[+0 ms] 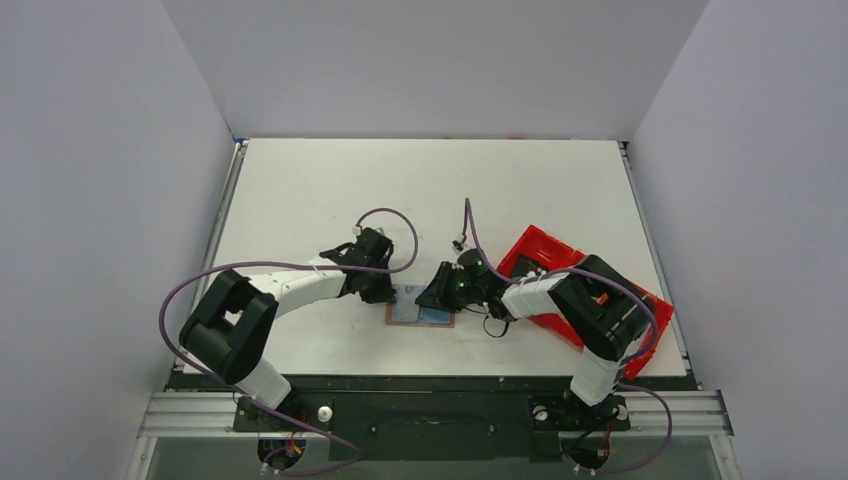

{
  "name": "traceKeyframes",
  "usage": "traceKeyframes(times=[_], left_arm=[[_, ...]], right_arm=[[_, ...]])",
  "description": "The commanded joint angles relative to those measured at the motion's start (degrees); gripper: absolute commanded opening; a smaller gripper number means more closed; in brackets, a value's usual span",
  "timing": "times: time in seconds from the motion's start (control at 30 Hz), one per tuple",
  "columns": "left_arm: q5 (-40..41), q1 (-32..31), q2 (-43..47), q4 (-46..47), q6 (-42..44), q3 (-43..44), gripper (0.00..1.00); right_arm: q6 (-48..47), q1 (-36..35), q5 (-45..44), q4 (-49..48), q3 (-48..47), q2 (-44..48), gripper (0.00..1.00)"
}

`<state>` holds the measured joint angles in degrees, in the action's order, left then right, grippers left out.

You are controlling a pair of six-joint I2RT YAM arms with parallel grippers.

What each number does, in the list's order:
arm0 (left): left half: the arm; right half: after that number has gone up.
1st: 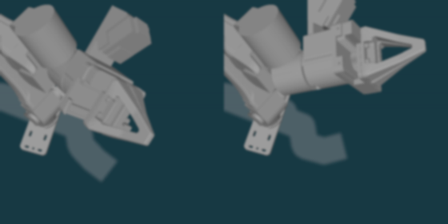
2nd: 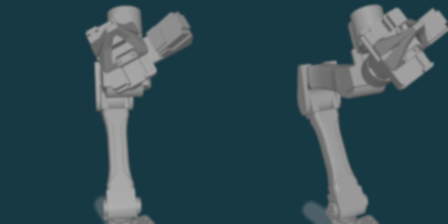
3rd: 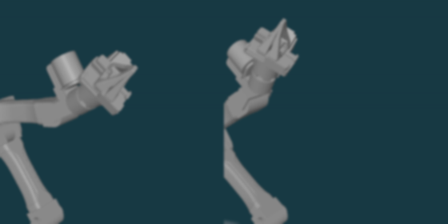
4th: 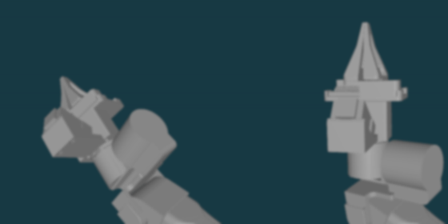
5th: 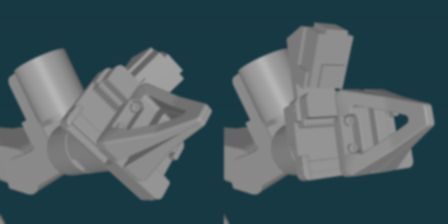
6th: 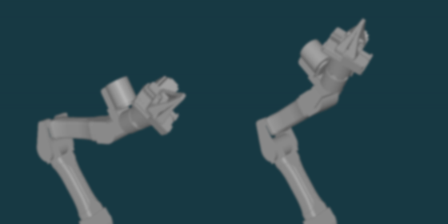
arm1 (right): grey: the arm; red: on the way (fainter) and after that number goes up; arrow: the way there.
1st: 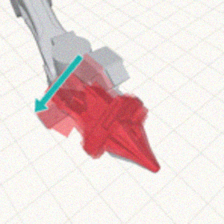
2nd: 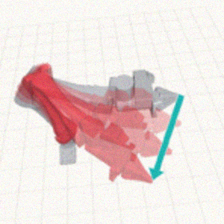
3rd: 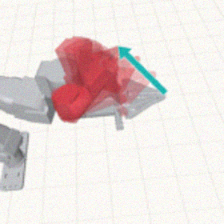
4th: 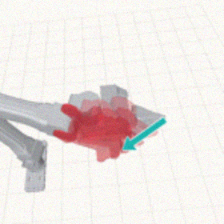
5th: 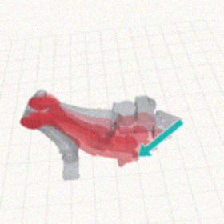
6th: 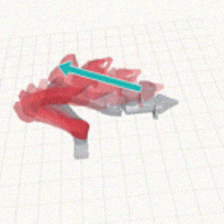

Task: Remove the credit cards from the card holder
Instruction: Remove the credit card from the card holder.

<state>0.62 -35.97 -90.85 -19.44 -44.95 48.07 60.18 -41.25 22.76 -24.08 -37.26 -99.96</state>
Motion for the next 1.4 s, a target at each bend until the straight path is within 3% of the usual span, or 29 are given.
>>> traceKeyframes(times=[0.0, 0.33, 1.37], left_arm=[[2.39, -0.42, -2.81, -2.48, -0.47, -0.62, 0.08], [3.77, -0.48, -4.58, -4.52, -2.12, -0.84, 0.02], [4.43, -0.22, -7.1, -4.91, -3.04, -1.51, 0.0]], right_arm=[[1.17, -0.48, 0.45, -4.36, -2.13, -1.72, 0.16], [2.16, -0.06, -0.97, -5.11, -0.18, -0.9, 0.0], [-6.43, 2.16, -8.98, 13.45, 0.86, 8.97, 0.0]])
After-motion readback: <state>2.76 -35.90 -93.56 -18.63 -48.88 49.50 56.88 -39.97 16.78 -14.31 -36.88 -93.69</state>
